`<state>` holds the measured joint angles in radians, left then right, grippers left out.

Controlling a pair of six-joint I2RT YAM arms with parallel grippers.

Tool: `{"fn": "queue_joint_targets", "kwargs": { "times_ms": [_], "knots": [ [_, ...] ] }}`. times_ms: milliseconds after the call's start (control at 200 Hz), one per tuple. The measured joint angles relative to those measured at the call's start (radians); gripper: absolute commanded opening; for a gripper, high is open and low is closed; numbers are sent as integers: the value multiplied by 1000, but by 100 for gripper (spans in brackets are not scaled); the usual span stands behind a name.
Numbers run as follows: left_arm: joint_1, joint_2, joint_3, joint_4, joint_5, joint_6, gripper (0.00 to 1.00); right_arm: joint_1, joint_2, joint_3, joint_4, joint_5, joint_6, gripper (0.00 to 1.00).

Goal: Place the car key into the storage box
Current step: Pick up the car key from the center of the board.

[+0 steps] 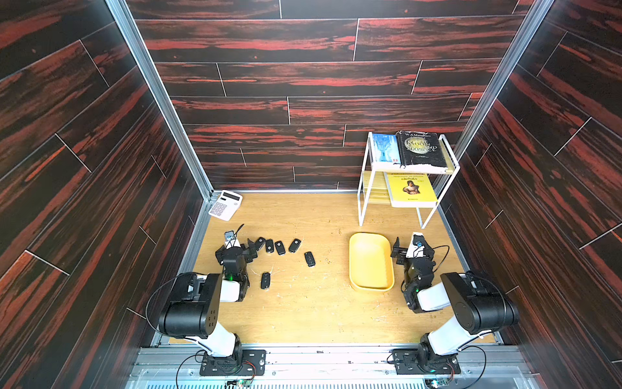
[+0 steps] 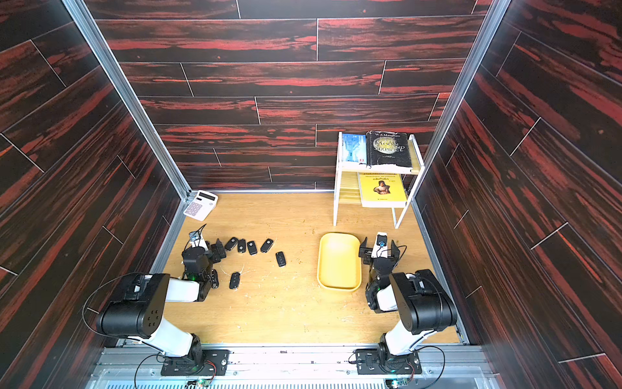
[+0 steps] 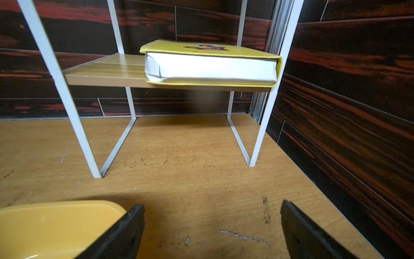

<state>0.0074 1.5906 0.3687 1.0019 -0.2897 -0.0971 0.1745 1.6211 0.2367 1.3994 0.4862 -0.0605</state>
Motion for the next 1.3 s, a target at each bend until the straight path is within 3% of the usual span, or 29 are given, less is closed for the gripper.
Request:
{"fn": "queue_joint_targets", "kwargs": {
  "times_ms": [972,1107,1298],
  "knots": [
    [0,-5,0,-10,-16,0,100,0,-7,11,-31,10,0,99],
    [0,-84,21,-127,-26,-1,100,3,-36,55,-104,31,1,98],
    [0,-246,158,-378,-54,-2,100,13,-92,82,-188,70,7,98]
  ]
}}
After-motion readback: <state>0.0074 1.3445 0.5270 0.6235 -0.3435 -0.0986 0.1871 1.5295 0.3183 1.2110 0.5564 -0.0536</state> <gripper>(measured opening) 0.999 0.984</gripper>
